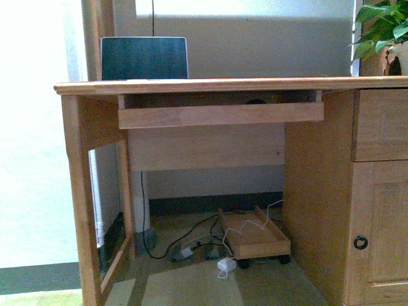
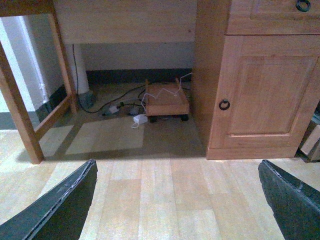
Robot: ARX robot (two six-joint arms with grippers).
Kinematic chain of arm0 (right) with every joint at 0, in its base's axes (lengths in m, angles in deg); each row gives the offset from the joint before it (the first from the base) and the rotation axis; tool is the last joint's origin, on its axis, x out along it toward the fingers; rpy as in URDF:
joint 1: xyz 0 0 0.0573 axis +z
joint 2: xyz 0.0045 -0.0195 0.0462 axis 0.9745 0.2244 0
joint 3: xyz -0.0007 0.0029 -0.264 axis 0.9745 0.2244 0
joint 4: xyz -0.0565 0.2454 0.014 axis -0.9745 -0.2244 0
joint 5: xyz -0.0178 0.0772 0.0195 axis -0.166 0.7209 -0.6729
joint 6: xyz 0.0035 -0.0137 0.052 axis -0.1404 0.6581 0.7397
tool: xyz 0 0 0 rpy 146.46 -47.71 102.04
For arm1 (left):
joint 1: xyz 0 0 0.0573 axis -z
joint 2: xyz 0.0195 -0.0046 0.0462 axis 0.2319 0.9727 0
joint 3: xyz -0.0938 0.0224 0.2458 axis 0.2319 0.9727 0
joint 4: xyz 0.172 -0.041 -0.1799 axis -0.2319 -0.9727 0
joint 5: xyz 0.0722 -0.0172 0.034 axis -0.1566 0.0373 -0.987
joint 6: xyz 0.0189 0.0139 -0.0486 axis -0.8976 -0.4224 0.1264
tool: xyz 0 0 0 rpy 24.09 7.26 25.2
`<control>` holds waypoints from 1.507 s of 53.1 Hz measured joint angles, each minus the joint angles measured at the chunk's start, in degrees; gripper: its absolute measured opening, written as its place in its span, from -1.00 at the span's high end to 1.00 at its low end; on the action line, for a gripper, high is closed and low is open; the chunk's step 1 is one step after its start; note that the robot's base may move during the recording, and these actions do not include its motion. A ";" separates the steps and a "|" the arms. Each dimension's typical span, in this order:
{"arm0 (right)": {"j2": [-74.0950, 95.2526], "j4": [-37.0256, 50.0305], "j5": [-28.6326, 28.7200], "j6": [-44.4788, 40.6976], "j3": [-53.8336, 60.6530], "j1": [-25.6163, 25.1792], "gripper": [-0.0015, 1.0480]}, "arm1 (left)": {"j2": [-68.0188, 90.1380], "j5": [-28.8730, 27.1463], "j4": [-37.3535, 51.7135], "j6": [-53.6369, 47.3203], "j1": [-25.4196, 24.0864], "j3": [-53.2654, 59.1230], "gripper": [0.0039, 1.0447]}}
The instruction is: Place mouse
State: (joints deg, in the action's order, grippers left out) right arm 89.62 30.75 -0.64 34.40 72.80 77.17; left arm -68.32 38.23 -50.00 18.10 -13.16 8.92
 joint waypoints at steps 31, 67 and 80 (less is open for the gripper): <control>0.00 0.00 0.00 -0.02 0.00 0.00 -0.86 | 0.00 0.00 0.00 -0.02 0.00 -0.02 -0.86; 0.00 0.00 0.02 0.00 0.00 0.00 -0.86 | -0.02 0.00 0.00 -0.02 0.00 0.00 -0.86; 0.00 -0.02 -0.07 -0.02 0.00 -0.02 -0.86 | -0.04 -0.04 0.00 0.00 0.00 0.00 -0.86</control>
State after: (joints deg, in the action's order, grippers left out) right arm 89.62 30.73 -0.70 34.37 72.80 77.15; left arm -68.37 38.19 -50.00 18.10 -13.16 8.92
